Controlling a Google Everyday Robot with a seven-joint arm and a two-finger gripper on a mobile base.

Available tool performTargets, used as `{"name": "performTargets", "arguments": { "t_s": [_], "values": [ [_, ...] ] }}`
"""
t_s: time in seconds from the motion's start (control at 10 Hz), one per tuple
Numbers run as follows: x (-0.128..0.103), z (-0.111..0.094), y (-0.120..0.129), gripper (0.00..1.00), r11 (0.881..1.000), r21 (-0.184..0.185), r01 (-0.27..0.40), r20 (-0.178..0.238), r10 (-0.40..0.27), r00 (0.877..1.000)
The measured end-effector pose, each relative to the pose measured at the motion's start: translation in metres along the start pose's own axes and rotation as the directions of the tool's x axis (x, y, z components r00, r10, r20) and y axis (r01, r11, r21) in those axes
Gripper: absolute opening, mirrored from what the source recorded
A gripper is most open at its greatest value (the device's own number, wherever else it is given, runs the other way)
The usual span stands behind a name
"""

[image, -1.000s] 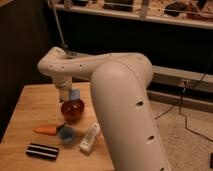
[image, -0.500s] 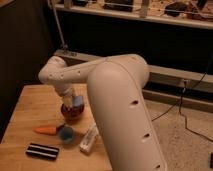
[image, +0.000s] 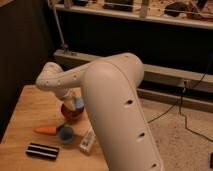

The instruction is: Place the white sponge in the ceramic bowl

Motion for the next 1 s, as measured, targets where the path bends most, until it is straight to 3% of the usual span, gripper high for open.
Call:
{"name": "performTargets", "arguments": {
  "t_s": [0.5, 1.0],
  "values": [
    [-0.021, 0.013, 0.019, 0.77, 1.000, 0.003, 0.029, -0.026, -0.029, 0.999],
    [-0.036, 0.019, 0.024, 0.80, 0.999, 0.015, 0.041, -0.052, -0.040, 0.998]
  ]
}}
